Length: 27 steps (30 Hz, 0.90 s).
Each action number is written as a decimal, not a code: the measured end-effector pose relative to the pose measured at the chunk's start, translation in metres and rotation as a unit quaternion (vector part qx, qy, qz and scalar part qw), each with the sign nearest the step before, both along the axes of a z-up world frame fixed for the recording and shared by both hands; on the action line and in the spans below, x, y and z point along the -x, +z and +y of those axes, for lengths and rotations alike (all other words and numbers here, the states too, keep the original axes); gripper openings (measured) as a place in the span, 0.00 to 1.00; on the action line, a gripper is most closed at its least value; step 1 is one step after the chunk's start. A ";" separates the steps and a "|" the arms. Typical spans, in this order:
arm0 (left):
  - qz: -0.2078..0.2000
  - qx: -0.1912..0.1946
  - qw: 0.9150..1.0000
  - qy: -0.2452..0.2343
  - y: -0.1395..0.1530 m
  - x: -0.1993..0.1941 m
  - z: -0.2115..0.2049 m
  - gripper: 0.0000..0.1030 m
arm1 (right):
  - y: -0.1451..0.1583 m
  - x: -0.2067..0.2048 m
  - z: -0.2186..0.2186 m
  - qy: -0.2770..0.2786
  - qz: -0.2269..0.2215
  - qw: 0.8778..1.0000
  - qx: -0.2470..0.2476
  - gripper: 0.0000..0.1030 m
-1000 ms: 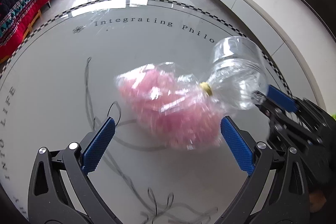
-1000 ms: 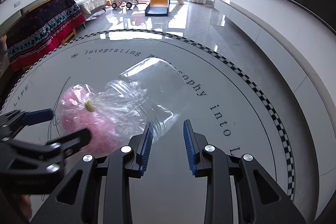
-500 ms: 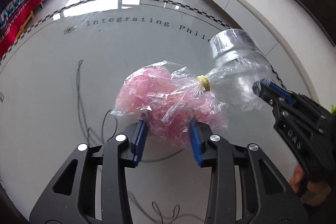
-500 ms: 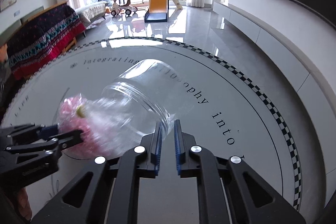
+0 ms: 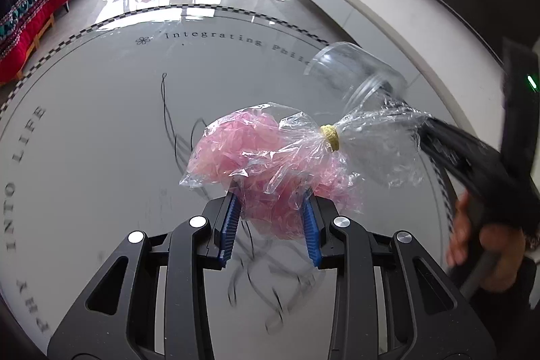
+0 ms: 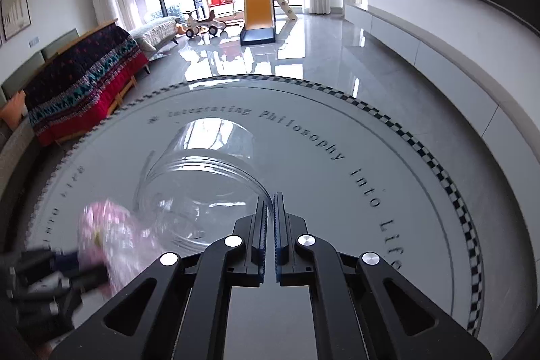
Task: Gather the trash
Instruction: 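Grasp the pink-filled bag with the left gripper while the right gripper grasps the clear jar rim, then carry the pink bag and clear jar to the bin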
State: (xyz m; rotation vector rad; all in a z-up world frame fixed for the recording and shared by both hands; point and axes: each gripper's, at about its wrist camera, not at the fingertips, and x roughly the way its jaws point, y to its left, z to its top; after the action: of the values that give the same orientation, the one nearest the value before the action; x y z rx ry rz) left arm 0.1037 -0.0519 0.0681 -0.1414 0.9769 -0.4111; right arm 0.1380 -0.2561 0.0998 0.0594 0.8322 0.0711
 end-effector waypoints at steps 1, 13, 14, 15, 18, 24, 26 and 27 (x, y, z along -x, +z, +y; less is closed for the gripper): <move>-0.003 0.000 1.000 0.001 0.003 0.007 0.002 0.32 | 0.003 0.003 0.002 0.000 -0.002 1.000 -0.001 0.05; -0.035 0.014 0.998 0.054 0.035 0.099 0.063 0.32 | 0.030 0.063 0.044 0.037 -0.008 0.999 -0.008 0.05; -0.037 0.015 0.998 0.057 0.036 0.101 0.065 0.32 | 0.031 0.066 0.048 0.040 -0.008 0.999 -0.008 0.05; -0.039 0.017 0.997 0.061 0.038 0.110 0.071 0.32 | 0.032 0.072 0.054 0.045 -0.008 0.999 -0.008 0.05; -0.047 0.015 0.996 0.077 0.042 0.131 0.083 0.32 | 0.033 0.086 0.072 0.064 -0.003 0.998 -0.011 0.05; -0.055 0.017 0.992 0.115 0.042 0.170 0.120 0.32 | 0.034 0.108 0.104 0.100 0.005 0.995 -0.015 0.05; -0.055 0.015 0.990 0.127 0.040 0.180 0.129 0.32 | 0.032 0.117 0.115 0.112 0.010 0.993 -0.016 0.05; -0.055 0.015 0.989 0.134 0.039 0.187 0.134 0.32 | 0.031 0.121 0.119 0.117 0.012 0.993 -0.016 0.05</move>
State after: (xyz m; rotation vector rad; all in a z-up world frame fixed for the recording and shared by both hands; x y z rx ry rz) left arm -0.0829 0.0821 0.1072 -0.2711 0.8301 -0.1853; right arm 0.0169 -0.1368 0.1313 -0.0066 0.8585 0.3051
